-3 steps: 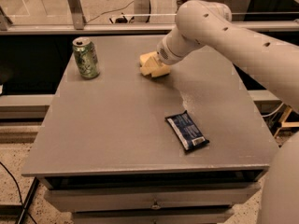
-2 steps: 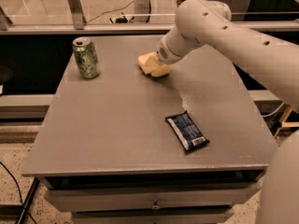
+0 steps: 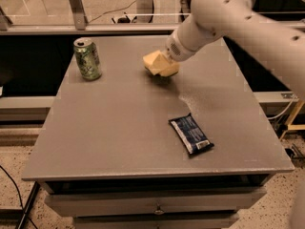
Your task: Move sponge near rxbar blueberry
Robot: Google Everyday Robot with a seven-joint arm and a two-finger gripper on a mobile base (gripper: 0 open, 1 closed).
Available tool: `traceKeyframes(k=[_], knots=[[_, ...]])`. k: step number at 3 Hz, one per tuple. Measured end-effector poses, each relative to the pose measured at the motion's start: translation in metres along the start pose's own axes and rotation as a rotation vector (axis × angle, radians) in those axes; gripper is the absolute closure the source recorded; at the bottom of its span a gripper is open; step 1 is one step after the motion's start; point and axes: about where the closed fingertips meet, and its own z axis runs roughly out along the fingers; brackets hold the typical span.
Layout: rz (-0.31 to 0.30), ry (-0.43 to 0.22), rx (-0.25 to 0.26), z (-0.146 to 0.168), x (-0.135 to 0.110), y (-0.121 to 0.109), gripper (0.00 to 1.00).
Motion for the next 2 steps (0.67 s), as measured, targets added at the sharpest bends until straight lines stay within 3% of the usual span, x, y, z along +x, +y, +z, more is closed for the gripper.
traceKeyframes(k=[1,2], knots=[[-0.118,-0.04,-0.086,-0.091,0.0,0.022,1.0],[-0.262,0.005,-0.144,-0.15,0.032,0.033,1.0]])
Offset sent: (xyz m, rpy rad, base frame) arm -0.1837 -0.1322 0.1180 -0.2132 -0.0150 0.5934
